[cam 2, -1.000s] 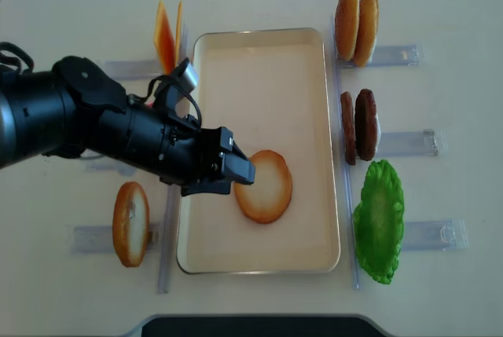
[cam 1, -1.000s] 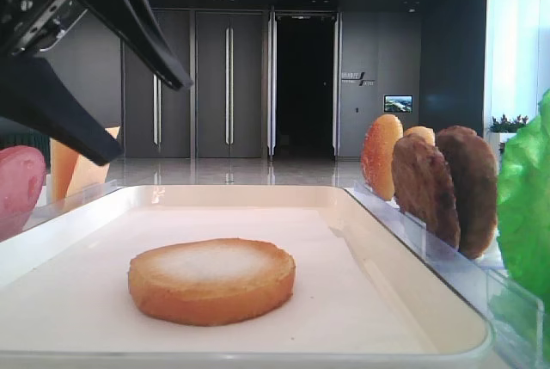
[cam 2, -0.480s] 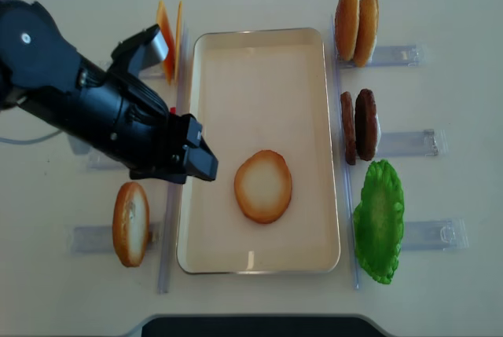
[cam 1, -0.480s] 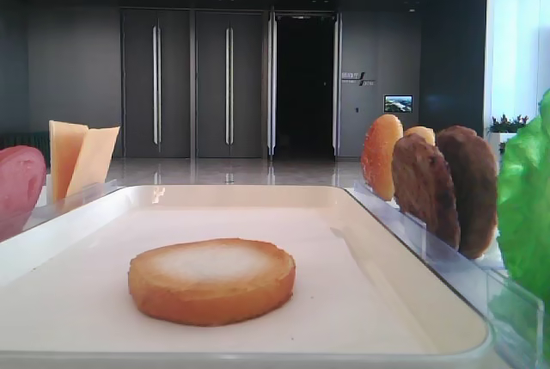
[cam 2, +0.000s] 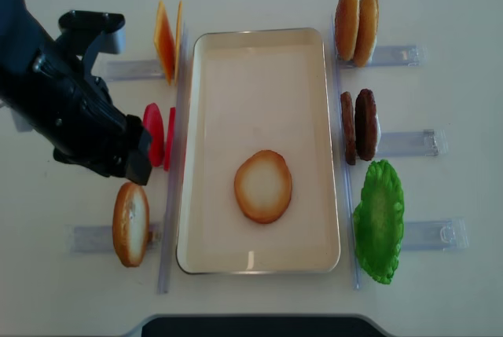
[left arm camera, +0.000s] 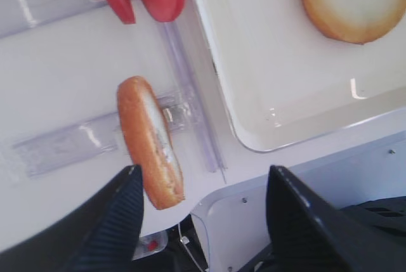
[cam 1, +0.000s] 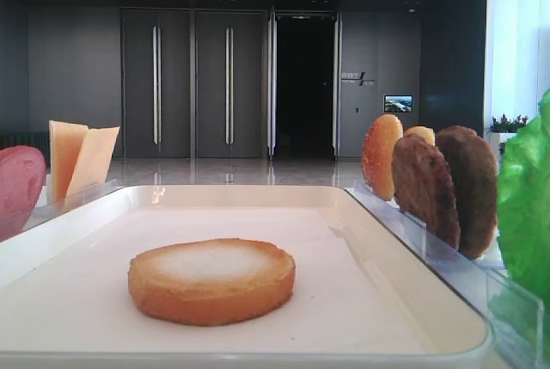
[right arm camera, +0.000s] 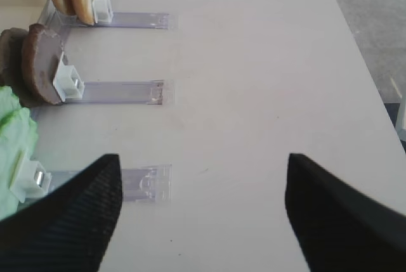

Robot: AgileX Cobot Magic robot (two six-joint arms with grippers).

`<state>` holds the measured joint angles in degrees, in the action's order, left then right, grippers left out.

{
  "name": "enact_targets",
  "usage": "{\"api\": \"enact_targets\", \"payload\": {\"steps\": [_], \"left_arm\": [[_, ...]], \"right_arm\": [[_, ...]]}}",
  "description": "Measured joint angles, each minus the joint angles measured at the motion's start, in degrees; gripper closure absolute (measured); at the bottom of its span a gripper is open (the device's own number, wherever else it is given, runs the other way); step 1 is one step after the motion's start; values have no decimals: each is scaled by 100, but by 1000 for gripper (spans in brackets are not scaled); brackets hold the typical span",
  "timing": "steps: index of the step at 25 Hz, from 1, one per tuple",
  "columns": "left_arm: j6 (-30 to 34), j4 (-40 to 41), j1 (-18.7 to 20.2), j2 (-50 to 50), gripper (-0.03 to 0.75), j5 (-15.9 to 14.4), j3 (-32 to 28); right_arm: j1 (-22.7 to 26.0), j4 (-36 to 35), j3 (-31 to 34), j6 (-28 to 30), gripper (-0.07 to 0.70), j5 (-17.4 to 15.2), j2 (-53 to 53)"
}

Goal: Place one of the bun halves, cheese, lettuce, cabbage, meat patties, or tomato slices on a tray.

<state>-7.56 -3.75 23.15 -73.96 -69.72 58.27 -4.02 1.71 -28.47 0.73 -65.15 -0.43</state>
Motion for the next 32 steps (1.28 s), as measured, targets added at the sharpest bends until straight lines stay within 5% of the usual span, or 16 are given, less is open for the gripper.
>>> {"api": "enact_targets", "payload": {"steps": [10, 22, 32], "left_arm": [[-35, 282, -272, 0, 249, -13, 7], [628, 375, -2649, 0, 259, -13, 7], [671, 375, -2725, 259, 276, -13, 0]], "right_arm": [[0, 0, 0, 0, 94, 0, 0], [0, 0, 0, 0, 94, 0, 0], [0, 0, 0, 0, 94, 0, 0]]}}
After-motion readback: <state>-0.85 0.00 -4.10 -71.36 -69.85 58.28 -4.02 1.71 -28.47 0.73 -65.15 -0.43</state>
